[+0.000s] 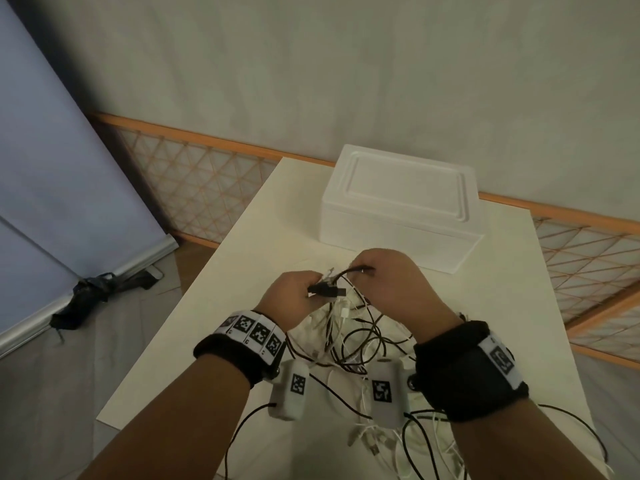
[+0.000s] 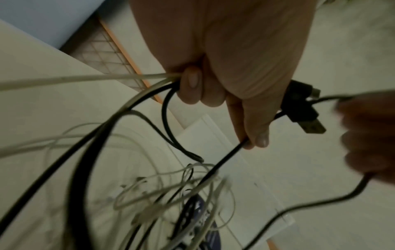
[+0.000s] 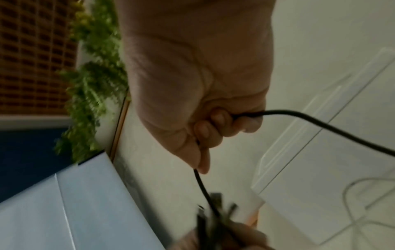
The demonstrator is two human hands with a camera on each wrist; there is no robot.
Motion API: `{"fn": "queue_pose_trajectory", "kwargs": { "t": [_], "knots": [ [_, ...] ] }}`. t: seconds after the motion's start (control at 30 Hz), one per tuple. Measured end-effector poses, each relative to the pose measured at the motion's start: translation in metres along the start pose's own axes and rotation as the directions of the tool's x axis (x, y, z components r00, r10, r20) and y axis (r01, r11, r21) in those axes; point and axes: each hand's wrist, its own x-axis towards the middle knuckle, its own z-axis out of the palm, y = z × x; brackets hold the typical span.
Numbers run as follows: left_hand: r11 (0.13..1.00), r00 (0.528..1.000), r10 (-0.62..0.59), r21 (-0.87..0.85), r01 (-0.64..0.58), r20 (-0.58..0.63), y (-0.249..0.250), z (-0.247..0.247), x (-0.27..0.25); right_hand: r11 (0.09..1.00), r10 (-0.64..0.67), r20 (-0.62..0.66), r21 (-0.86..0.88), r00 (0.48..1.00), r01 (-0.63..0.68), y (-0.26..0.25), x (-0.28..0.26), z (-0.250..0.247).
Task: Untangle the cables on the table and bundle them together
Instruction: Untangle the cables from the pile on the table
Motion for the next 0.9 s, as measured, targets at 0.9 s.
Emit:
{"fn": "queue_pose_trajectory", "kwargs": {
  "t": [0.9],
  "knots": [
    [0.996, 0.986, 0.077, 0.051, -0.070, -0.148, 0.022, -0.007, 0.007, 0.970, -0.025, 0.097, -0.237, 0.995, 0.048, 0.004, 0.008, 0.025]
  ]
}}
